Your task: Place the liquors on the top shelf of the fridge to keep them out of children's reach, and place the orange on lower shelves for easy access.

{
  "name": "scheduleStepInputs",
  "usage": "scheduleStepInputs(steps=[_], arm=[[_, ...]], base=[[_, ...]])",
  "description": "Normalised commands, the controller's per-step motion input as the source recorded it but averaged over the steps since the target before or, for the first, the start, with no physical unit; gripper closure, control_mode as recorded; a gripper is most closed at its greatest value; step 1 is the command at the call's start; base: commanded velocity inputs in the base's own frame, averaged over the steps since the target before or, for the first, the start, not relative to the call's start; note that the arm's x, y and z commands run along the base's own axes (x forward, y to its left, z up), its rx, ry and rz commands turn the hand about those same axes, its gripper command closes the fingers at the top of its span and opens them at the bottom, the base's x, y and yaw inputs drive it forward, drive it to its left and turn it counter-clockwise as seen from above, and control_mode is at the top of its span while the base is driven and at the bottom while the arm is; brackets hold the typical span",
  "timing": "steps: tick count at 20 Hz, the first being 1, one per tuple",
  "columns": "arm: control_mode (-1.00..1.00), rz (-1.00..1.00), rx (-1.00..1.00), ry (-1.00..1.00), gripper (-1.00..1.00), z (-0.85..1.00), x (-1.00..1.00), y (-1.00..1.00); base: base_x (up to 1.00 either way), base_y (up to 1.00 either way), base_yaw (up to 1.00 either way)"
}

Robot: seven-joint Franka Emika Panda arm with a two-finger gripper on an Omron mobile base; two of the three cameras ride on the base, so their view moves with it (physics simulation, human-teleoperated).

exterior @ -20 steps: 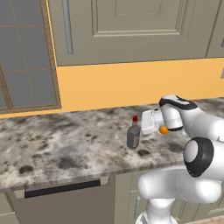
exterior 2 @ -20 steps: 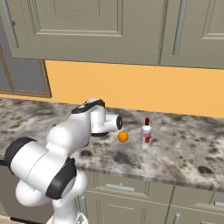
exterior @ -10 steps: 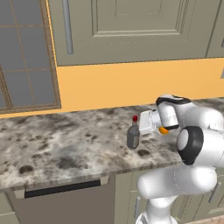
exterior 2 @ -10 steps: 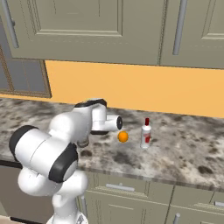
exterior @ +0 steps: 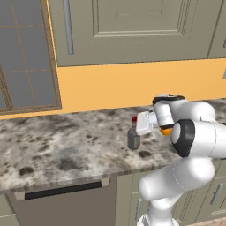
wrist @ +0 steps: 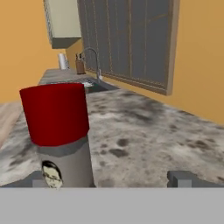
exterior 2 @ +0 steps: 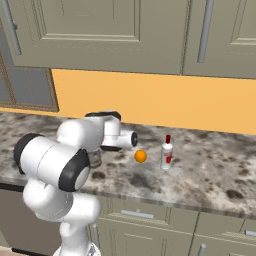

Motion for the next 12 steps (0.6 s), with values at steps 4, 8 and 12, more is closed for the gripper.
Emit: scheduleStepInputs(steps=[4, 8, 12], arm=[[-1.00, 0.00, 0.00, 0.00, -1.00, -0.02, 0.08, 0.32], [-1.00, 0.00, 0.00, 0.00, 1.00, -0.08, 0.07, 0.26], [-1.00, 0.00, 0.00, 0.00, 1.00, 0.00, 0.00, 0.03]], base=[[0.00, 0.00, 0.00], [0.00, 0.00, 0.00], [0.00, 0.00, 0.00]])
